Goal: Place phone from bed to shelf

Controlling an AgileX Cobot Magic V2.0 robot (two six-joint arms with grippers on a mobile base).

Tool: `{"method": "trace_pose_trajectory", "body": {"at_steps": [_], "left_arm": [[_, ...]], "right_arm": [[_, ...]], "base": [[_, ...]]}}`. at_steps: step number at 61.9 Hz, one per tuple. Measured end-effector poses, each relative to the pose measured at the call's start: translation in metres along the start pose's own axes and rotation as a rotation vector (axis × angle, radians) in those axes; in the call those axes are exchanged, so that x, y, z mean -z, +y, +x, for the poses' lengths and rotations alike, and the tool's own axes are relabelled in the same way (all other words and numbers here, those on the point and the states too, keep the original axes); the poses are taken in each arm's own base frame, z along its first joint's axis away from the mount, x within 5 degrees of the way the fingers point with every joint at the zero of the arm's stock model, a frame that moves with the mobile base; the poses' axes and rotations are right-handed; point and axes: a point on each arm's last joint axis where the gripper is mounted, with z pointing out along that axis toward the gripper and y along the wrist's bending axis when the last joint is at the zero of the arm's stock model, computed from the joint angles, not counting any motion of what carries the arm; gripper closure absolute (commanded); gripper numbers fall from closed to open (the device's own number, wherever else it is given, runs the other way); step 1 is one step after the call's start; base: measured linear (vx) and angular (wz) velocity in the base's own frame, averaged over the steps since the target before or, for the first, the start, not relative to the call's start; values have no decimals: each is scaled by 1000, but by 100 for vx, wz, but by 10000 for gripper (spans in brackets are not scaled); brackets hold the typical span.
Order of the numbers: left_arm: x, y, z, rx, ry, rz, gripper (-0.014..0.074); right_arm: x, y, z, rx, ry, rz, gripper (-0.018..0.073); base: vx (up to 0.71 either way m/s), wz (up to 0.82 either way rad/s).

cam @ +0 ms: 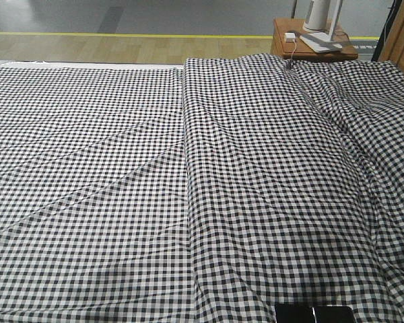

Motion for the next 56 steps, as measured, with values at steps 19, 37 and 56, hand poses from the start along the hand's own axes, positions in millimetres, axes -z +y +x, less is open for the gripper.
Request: {"method": "trace_pose_trajectory", "body": {"at_steps": [19, 37, 56], "left_arm": [[0, 0, 0, 0, 0, 0, 596], [0, 0, 0, 0, 0, 0, 596], [0, 0, 0, 0, 0, 0, 596]], "right_arm": [[-19, 2, -71, 23, -47, -5, 564], [-64, 4, -106, 24, 201, -16, 560], [-99, 5, -73, 24, 594, -27, 435]], "base": [[0, 0], [0, 0], [0, 0]]}}
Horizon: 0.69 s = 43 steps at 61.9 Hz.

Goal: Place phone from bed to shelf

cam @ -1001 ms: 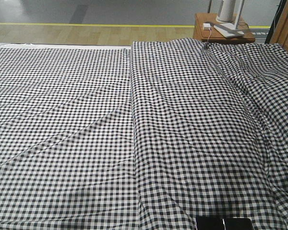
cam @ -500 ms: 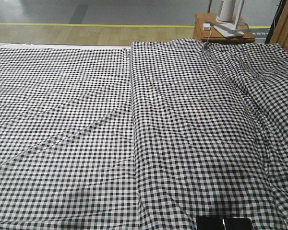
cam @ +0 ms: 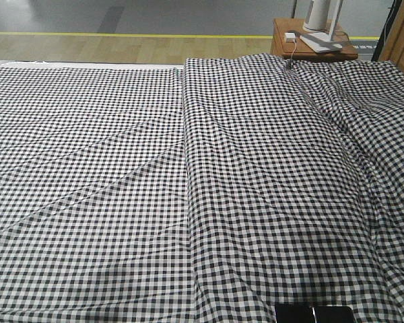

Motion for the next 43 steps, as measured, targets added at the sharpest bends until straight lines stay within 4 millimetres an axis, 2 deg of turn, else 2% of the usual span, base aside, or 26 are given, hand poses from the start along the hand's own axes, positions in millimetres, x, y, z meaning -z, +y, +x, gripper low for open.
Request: {"method": "trace_pose_trajectory", "body": {"at_steps": [6, 21, 24, 43], "left_arm": [[0, 0, 0, 0, 0, 0, 596], [0, 0, 0, 0, 0, 0, 596], [0, 0, 0, 0, 0, 0, 596], [0, 0, 0, 0, 0, 0, 596]], "right_arm": [[-9, 0, 7, -1, 87, -3, 320], [-13, 0, 15, -1, 178, -8, -108], [-13, 0, 15, -1, 180, -8, -168], [-13, 1, 16, 1, 200, -9, -136]], "base": [[0, 0], [0, 0], [0, 0], [0, 0]]}}
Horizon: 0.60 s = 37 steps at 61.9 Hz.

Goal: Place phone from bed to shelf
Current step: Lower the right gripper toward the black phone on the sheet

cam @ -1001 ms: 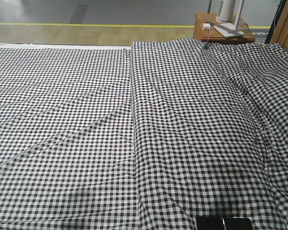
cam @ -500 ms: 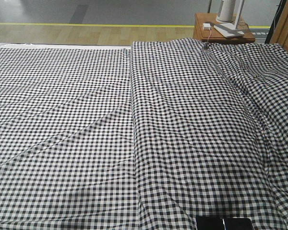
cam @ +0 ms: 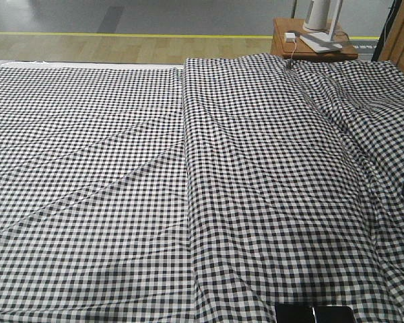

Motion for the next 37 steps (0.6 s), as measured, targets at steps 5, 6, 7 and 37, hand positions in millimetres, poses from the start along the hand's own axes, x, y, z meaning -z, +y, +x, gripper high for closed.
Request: {"method": "trace_pose_trajectory", "body": {"at_steps": [5, 6, 7, 37], "left_arm": [[0, 0, 0, 0, 0, 0, 596], [0, 0, 0, 0, 0, 0, 596], [0, 0, 0, 0, 0, 0, 596], [0, 0, 0, 0, 0, 0, 596]], "right_arm": [[0, 0, 0, 1, 1, 0, -118], [0, 0, 0, 1, 3, 0, -115], [0, 0, 0, 1, 5, 0, -111], [0, 0, 4, -22, 45, -2, -32]], "base": [[0, 0], [0, 0], [0, 0], [0, 0]]}}
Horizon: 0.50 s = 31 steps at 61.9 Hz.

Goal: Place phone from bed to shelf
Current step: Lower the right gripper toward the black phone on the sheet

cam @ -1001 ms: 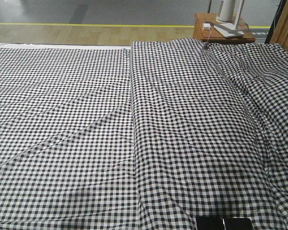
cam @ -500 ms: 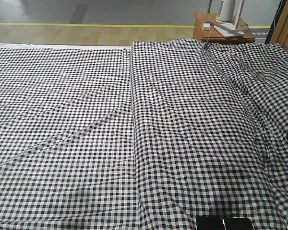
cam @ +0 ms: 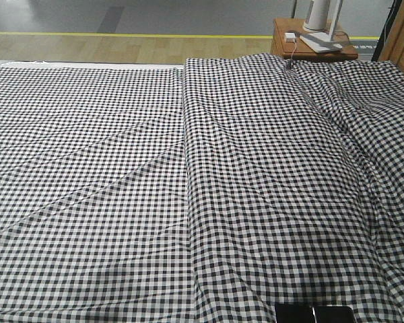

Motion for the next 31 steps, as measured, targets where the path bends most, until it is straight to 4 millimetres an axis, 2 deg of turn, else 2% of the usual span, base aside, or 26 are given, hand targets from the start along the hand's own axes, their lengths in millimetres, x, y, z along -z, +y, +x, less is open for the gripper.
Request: {"method": "trace_pose_trajectory", "body": {"at_steps": [11, 16, 31], "left_arm": [[0, 0, 0, 0, 0, 0, 596], [0, 0, 0, 0, 0, 0, 596], [0, 0, 0, 0, 0, 0, 596]], "right_arm": [[2, 0, -1, -105, 26, 0, -32], [3, 0, -10, -133, 44, 2, -32], [1, -1, -58, -125, 81, 18, -32]], "base": [[0, 0], [0, 0], [0, 0]]}}
